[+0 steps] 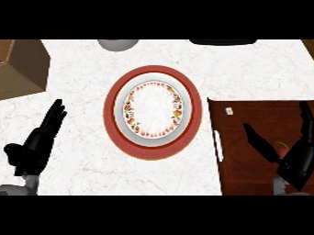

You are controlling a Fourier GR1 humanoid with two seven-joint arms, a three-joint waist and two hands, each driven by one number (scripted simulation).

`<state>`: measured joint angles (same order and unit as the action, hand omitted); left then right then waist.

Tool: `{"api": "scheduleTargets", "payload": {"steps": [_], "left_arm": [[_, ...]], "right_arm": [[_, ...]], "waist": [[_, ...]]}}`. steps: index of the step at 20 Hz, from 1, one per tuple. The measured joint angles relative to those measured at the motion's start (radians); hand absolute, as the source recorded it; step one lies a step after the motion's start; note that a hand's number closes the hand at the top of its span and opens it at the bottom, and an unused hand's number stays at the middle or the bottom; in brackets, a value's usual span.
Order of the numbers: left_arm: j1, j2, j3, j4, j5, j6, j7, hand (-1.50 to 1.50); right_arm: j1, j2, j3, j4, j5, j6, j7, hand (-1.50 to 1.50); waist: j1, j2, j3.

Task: Pick the bell pepper from the tray and place it in the plate

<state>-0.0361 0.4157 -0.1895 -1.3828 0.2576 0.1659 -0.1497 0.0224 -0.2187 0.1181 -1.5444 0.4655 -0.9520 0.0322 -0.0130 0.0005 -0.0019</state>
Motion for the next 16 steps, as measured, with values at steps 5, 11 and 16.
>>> {"api": "scheduleTargets", "payload": {"steps": [5, 11, 16], "left_arm": [[0.014, 0.006, 0.02, -0.001, 0.005, -0.025, -0.006, 0.0], [-0.013, -0.007, 0.026, 0.022, -0.005, -0.02, 0.004, 0.0], [-0.015, -0.014, 0.03, 0.045, -0.009, -0.038, -0.017, 0.0]], "right_arm": [[0.156, 0.038, 0.0, -0.156, 0.253, -0.003, 0.176, -1.5], [0.283, 0.056, -0.027, -0.294, 0.485, 0.228, 0.443, -1.5], [0.312, 0.063, -0.014, -0.411, 0.607, 0.504, 0.672, -1.5]], "waist": [[-0.001, -0.003, -0.001], [-0.005, 0.0, -0.004], [0.005, 0.001, -0.003]]}}
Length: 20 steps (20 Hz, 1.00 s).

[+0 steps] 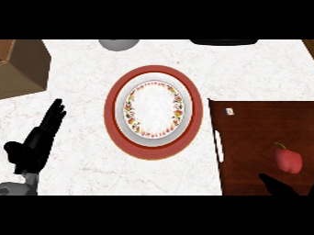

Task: Pick the bell pepper from the tray and place it in the plate

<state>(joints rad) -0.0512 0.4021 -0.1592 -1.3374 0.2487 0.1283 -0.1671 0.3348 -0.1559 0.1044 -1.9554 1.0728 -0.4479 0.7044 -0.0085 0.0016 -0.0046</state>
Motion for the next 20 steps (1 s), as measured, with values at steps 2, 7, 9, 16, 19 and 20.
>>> {"api": "scheduleTargets", "payload": {"steps": [2, 7, 9, 16, 19, 20], "left_arm": [[-0.009, -0.004, 0.004, 0.008, -0.002, -0.007, 0.002, 0.0], [0.001, -0.015, 0.011, -0.007, -0.017, -0.014, 0.012, 0.0], [0.006, -0.012, 0.02, -0.017, -0.023, -0.024, 0.019, 0.0], [-0.015, -0.038, 0.044, 0.021, -0.051, -0.041, 0.004, 0.0], [0.0, -0.047, 0.06, 0.013, -0.064, -0.052, 0.002, 0.0], [-0.001, -0.049, 0.066, 0.006, -0.067, -0.058, 0.011, 0.0]], "right_arm": [[-0.008, 0.013, 0.015, -0.06, 0.041, 0.103, 0.091, -1.5], [-0.05, 0.03, 0.011, -0.12, 0.058, 0.295, 0.232, -1.5], [-0.058, 0.032, -0.001, -0.129, 0.056, 0.34, 0.257, -1.5], [-0.116, 0.032, -0.06, -0.089, 0.036, 0.473, 0.31, -1.5], [-0.118, 0.034, -0.085, -0.055, 0.013, 0.485, 0.298, -1.5], [-0.129, 0.04, -0.087, -0.045, 0.014, 0.49, 0.299, -1.5]], "waist": [[0.002, 0.0, 0.001], [0.007, -0.001, 0.003], [0.008, -0.002, 0.003], [0.008, -0.001, 0.004], [0.008, -0.002, 0.005], [0.008, -0.002, 0.005]]}}
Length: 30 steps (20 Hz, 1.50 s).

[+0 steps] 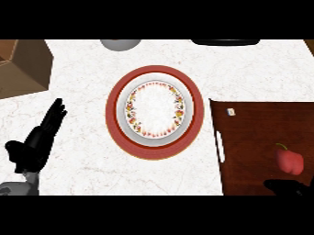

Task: Pick the bell pepper from the tray and place it in the plate

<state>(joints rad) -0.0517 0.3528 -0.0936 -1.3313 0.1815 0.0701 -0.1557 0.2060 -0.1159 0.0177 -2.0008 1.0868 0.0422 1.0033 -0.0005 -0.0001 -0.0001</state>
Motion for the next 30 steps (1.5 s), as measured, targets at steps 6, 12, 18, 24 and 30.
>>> {"api": "scheduleTargets", "payload": {"steps": [6, 12, 18, 24, 30], "left_arm": [[-0.01, -0.025, 0.033, 0.027, -0.024, -0.033, -0.014, 0.0], [-0.021, -0.053, 0.05, 0.012, -0.062, -0.032, 0.011, 0.0], [0.021, -0.066, 0.07, -0.014, -0.08, -0.055, 0.001, 0.0], [-0.015, -0.073, 0.093, -0.018, -0.086, -0.066, 0.047, 0.0], [0.006, -0.075, 0.101, -0.023, -0.089, -0.065, 0.04, 0.0]], "right_arm": [[-0.011, 0.001, -0.039, 0.075, -0.002, -0.002, -0.028, -1.5], [-0.058, -0.008, -0.103, 0.208, -0.005, -0.033, -0.066, -1.5], [-0.076, -0.034, -0.137, 0.262, -0.082, -0.008, -0.158, 1.5], [-0.107, -0.044, -0.144, 0.325, -0.088, -0.056, -0.241, 1.5], [0.121, 0.058, 0.085, 0.125, -0.015, -0.152, -0.147, 1.5]], "waist": [[0.0, 0.0, 0.0], [0.0, -0.001, -0.001], [0.001, -0.004, -0.005], [-0.001, -0.01, -0.015], [-0.024, -0.021, -0.023]]}}
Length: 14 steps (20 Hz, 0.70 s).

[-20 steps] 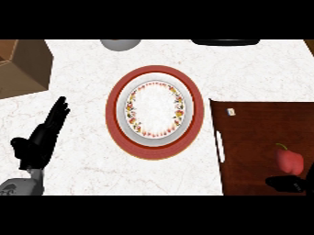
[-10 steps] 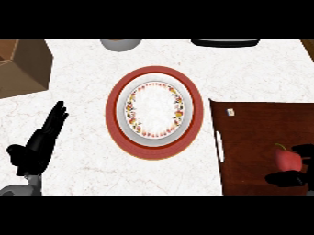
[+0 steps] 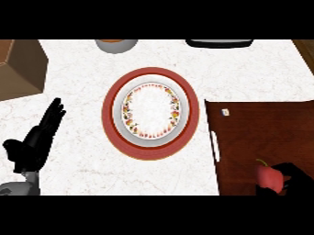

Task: Pick the bell pepper from the tray and place it in the plate

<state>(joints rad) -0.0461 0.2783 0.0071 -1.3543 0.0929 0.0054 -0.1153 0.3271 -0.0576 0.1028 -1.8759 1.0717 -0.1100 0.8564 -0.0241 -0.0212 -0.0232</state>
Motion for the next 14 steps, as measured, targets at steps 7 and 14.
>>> {"api": "scheduleTargets", "payload": {"steps": [7, 14], "left_arm": [[0.011, 0.002, 0.01, -0.003, -0.001, 0.003, -0.003, 0.0], [0.014, -0.012, 0.006, 0.003, -0.009, 0.005, -0.011, 0.0]], "right_arm": [[0.277, 0.044, 0.385, -0.128, 0.312, -0.185, 0.116, 1.5], [0.448, 0.05, 0.729, -0.26, 0.716, -0.222, 0.193, 1.5]], "waist": [[-0.007, 0.007, 0.014], [-0.006, 0.012, 0.019]]}}
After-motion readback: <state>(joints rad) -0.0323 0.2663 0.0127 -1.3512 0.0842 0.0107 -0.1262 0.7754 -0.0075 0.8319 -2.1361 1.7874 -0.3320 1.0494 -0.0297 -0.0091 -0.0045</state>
